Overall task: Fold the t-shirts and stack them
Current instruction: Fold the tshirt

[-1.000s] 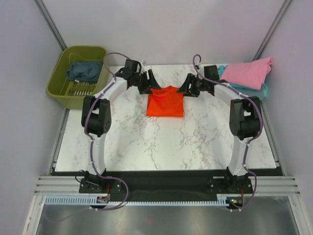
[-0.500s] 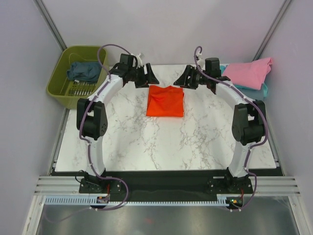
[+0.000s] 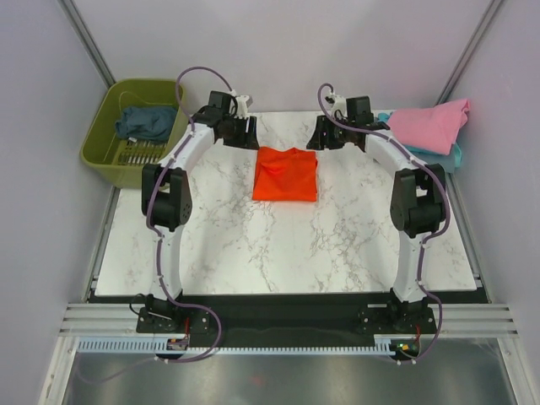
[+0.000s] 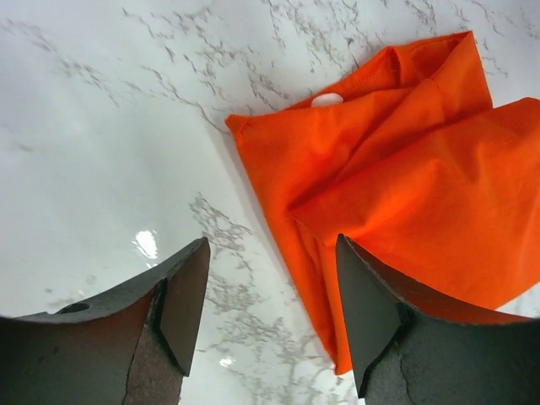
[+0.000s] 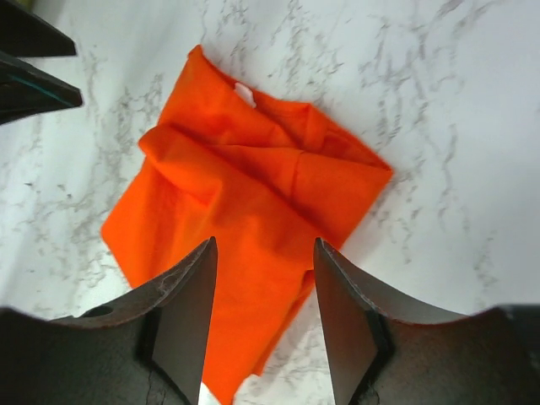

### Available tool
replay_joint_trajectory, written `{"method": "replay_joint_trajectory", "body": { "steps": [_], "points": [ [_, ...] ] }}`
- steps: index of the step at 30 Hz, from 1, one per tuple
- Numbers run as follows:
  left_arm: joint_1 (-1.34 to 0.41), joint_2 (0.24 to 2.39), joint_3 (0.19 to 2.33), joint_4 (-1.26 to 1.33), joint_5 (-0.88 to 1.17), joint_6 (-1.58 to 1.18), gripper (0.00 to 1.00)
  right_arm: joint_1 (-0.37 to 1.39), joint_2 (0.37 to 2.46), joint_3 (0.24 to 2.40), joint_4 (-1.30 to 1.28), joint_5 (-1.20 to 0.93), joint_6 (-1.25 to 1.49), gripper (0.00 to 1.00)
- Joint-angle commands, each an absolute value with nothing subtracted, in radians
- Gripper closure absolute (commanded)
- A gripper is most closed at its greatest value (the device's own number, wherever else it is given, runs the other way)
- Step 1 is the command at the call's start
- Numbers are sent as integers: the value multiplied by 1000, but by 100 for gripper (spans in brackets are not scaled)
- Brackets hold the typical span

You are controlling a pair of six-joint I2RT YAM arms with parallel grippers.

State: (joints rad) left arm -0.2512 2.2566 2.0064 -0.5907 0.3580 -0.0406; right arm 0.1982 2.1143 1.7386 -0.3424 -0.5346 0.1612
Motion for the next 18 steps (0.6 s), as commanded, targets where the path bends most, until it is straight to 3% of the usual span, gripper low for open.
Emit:
{"method": "replay_joint_trajectory", "body": {
  "steps": [1, 10, 18],
  "points": [
    [-253, 2275, 2111, -644, 298, 195, 31, 172, 2120, 1799, -399, -476, -32, 43],
    [-253, 2327, 2200, -709, 431, 351, 30, 170, 2163, 1818, -469, -515, -115, 48],
    [-253, 2390, 2232, -792, 615, 168, 35, 170, 2186, 1807, -471, -537, -94, 48]
  ]
}}
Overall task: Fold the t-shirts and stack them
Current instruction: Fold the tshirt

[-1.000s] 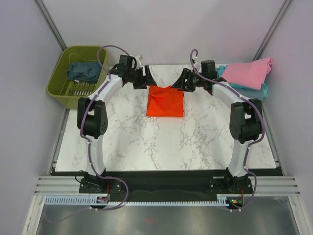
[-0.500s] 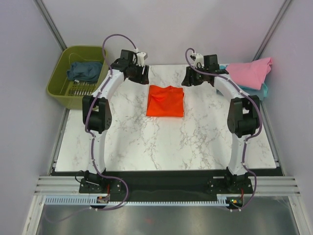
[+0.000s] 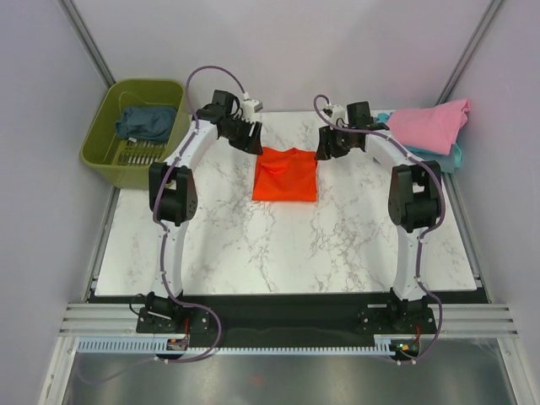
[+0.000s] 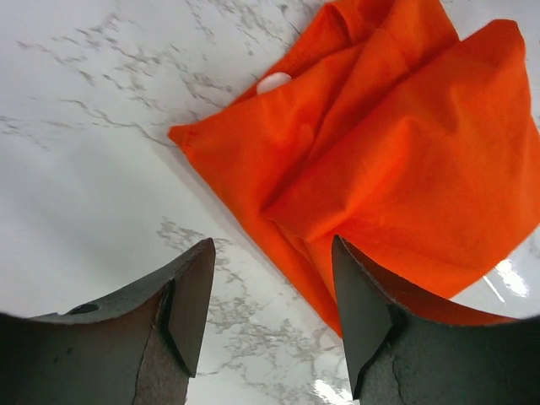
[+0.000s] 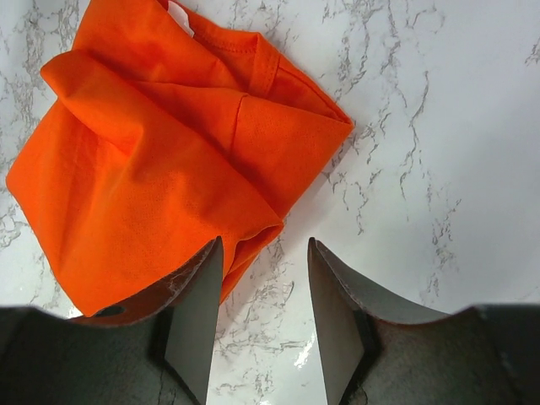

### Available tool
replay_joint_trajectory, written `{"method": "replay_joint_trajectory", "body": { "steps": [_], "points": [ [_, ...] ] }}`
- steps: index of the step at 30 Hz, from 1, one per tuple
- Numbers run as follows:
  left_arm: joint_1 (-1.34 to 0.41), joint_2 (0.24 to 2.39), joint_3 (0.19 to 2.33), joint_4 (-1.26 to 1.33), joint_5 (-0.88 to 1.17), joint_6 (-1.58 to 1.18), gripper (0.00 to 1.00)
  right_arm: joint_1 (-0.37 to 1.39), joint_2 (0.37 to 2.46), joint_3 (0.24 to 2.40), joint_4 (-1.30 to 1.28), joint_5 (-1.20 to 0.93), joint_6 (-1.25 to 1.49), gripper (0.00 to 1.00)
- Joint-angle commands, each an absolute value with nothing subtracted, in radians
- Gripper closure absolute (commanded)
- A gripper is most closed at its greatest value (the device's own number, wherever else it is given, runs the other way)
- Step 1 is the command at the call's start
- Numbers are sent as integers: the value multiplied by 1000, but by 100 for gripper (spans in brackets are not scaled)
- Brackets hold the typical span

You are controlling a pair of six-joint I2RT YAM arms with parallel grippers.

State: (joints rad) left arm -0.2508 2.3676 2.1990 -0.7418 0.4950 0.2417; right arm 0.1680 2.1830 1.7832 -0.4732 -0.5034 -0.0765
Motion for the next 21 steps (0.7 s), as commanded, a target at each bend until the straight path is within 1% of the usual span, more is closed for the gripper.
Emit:
{"method": "replay_joint_trajectory", "body": {
  "steps": [1, 6, 9, 14, 21],
  "points": [
    [-253, 2390, 2226, -793, 635, 154, 36, 170, 2184, 1806, -469, -538, -92, 48],
    [-253, 2384, 2165, -799, 756, 91, 40, 170, 2183, 1781, -471, -561, -78, 48],
    [-253, 2378, 2125, -798, 772, 78, 39, 170, 2175, 1761, -472, -569, -74, 48],
    [-253, 2391, 2123, -798, 761, 75, 37, 170, 2180, 1736, -471, -577, -69, 49],
    [-253, 2425, 2163, -776, 707, 77, 40, 172, 2192, 1755, -468, -574, -69, 51]
  ]
}}
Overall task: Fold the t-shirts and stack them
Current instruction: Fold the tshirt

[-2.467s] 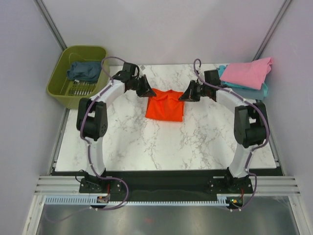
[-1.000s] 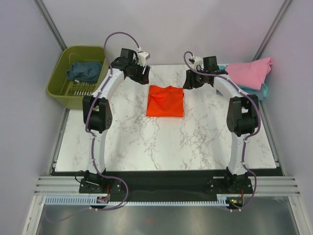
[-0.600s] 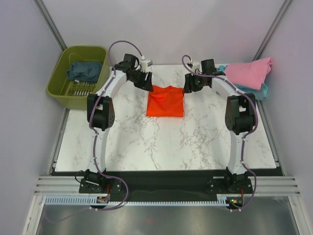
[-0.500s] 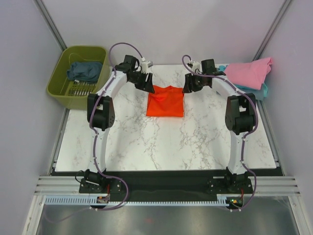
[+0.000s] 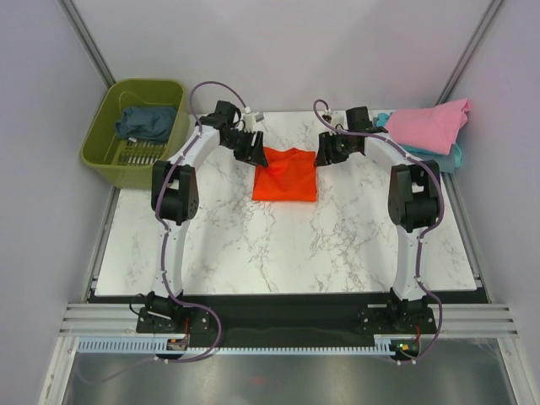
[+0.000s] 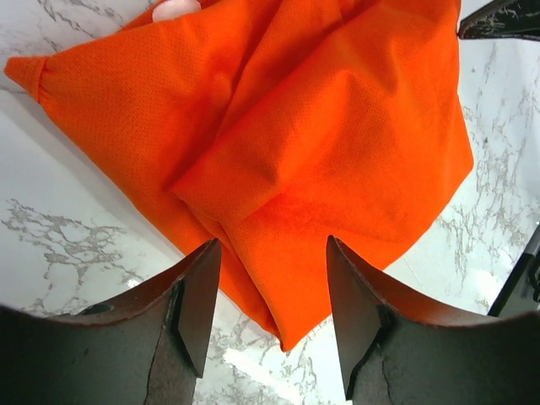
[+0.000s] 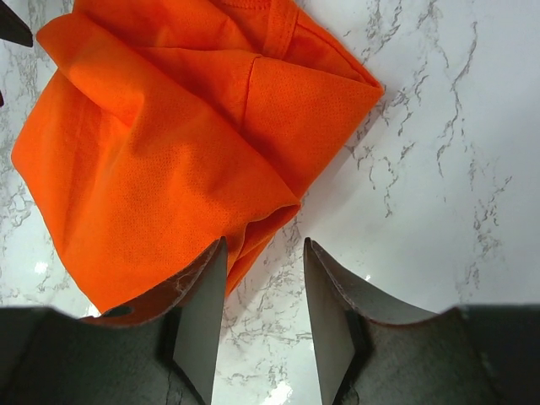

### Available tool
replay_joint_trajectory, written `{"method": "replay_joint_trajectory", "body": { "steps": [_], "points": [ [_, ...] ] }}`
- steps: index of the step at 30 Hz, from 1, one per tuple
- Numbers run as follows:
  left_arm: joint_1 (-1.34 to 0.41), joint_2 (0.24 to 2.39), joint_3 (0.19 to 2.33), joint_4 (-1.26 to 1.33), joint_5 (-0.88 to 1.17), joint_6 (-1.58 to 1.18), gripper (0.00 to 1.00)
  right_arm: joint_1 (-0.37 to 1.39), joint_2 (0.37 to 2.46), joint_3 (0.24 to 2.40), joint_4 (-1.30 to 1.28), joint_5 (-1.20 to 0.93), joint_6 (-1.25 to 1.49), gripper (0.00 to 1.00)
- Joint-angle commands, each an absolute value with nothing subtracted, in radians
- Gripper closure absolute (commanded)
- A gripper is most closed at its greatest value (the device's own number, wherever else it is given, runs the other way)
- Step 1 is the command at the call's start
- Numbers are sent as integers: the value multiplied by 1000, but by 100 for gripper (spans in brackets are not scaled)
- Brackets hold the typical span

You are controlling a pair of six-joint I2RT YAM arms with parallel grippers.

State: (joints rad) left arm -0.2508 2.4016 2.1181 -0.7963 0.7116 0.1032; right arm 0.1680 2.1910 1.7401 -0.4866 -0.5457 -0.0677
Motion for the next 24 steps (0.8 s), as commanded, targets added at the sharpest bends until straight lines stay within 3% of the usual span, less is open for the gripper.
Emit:
{"method": "replay_joint_trajectory", "body": {
  "steps": [1, 15, 24],
  "points": [
    [-255, 2430, 2171, -775, 703, 74, 40, 170, 2197, 1756, -469, -574, -66, 51],
    [-256, 2487, 2220, -742, 646, 81, 52, 178, 2241, 1787, -439, -612, -40, 51],
    [-267, 2508, 2266, -712, 612, 77, 48, 207, 2267, 1830, -428, -617, -35, 54]
  ]
}}
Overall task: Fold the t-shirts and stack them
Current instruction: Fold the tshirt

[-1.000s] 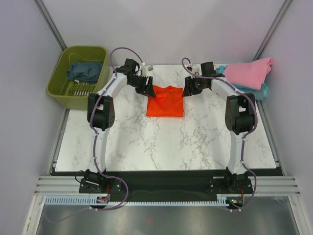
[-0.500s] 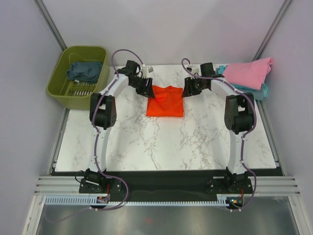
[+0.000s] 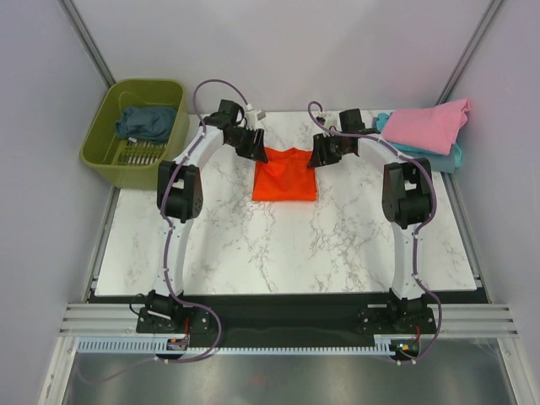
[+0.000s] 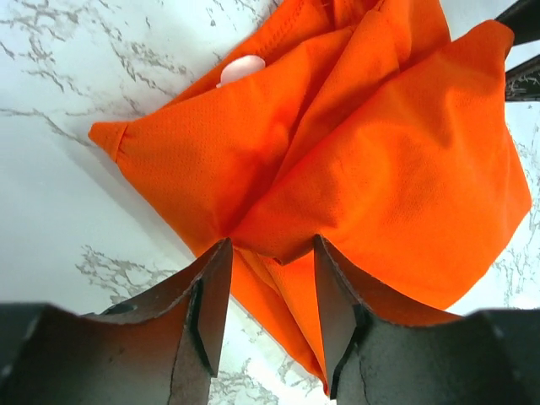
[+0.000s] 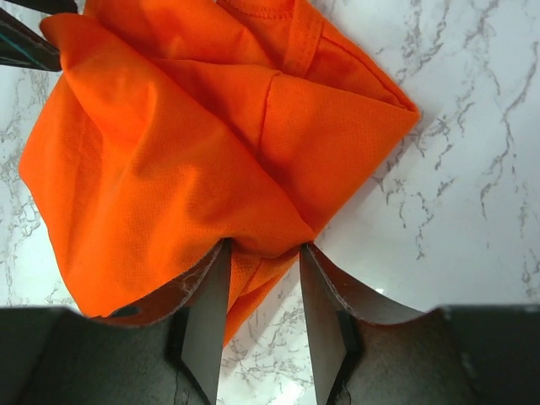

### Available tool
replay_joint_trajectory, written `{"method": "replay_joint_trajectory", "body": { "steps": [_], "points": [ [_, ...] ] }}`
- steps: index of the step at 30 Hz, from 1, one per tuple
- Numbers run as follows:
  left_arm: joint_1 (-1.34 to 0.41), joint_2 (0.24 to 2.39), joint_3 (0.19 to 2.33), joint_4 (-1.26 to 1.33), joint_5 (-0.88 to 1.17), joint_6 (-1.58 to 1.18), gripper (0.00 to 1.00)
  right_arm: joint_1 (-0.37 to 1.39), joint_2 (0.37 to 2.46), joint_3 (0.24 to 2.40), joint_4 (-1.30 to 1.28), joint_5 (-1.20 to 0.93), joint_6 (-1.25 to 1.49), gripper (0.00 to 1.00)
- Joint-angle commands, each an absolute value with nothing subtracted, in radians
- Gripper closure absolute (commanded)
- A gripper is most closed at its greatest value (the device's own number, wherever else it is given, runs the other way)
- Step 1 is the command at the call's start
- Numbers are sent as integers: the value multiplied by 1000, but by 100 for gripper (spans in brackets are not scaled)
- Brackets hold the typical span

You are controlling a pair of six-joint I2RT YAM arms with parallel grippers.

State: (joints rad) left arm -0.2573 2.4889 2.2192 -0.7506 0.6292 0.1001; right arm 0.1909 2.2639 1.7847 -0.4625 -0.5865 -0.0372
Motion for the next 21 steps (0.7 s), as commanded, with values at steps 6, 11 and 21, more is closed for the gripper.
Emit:
{"method": "replay_joint_trajectory", "body": {
  "steps": [6, 11, 21],
  "points": [
    [-279, 2526, 2267, -707, 607, 78, 58, 221, 2272, 1832, -422, -621, -40, 65],
    [-279, 2516, 2267, -709, 604, 90, 89, 221, 2258, 1835, -423, -611, -44, 75],
    [-268, 2436, 2293, -698, 634, 87, 98, 218, 2200, 1859, -422, -600, -41, 99]
  ]
}}
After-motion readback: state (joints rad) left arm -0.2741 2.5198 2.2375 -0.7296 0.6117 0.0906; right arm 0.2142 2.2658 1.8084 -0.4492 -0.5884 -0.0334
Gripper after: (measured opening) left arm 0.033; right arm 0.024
